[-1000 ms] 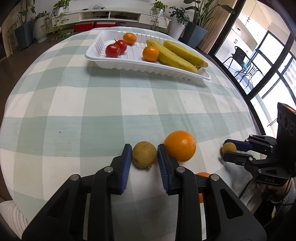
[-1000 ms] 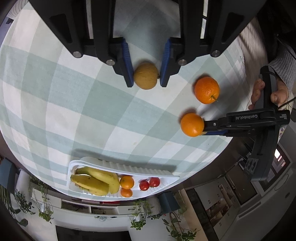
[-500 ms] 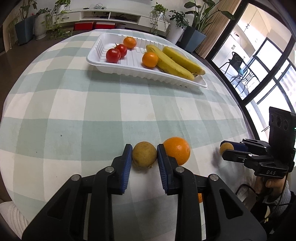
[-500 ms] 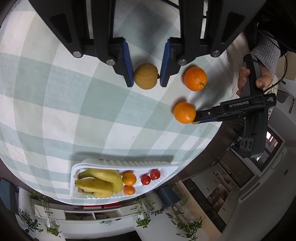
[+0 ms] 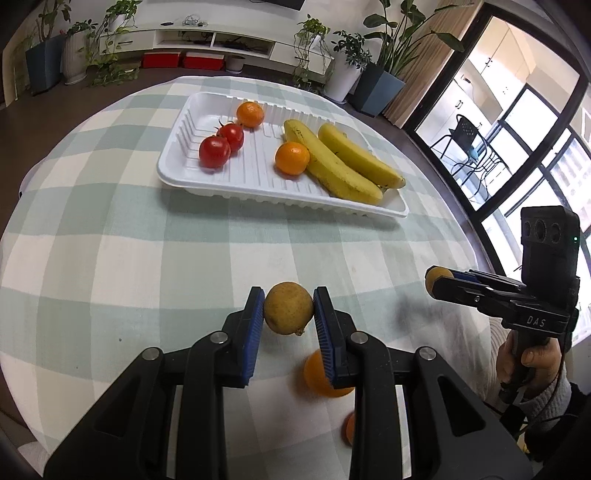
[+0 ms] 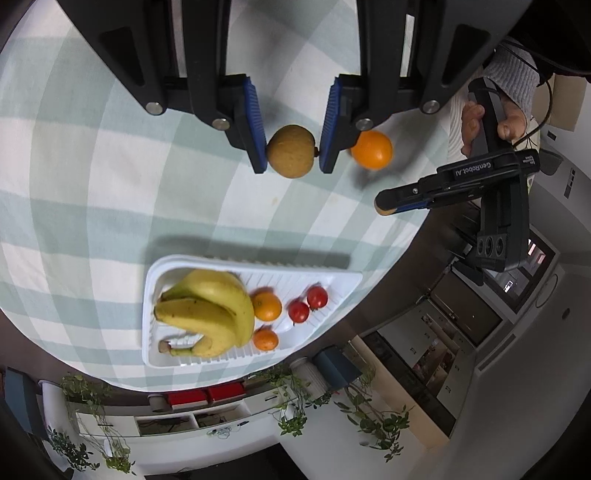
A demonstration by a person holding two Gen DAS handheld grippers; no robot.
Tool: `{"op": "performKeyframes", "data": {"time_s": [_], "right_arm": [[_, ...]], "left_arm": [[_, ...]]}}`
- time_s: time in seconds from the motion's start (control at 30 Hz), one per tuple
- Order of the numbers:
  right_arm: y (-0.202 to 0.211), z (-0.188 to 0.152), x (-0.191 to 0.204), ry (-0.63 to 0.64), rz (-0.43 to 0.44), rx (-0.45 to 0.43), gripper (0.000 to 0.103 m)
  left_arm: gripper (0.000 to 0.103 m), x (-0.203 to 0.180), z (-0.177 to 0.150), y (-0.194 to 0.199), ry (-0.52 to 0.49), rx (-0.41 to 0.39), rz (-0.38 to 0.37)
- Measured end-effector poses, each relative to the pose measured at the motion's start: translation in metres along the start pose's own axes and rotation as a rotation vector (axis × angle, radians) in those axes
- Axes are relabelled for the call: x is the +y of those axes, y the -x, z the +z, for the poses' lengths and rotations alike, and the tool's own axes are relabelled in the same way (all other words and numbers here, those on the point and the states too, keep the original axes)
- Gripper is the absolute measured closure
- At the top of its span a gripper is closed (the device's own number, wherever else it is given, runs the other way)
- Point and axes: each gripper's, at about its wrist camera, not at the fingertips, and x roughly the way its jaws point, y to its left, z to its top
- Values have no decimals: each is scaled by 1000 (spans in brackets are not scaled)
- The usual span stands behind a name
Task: Organize fruits
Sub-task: 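Carry both kiwis into the white tray and open both grippers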
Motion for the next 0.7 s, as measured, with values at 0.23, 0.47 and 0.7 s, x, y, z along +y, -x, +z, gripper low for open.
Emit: {"op": "performKeyframes", "data": {"time_s": [0.23,0.47,0.7], "right_arm": [[-6,35,-2,8,1,-40,71],[-24,65,-4,9,21,-43,71],[-46,85,-4,25,19,-34,71]], "left_arm": [[78,-2,36,-7,-18,-22,0],[78,0,68,-24,-24,-28,-5],[78,8,94,-40,-19,-28,0]]}}
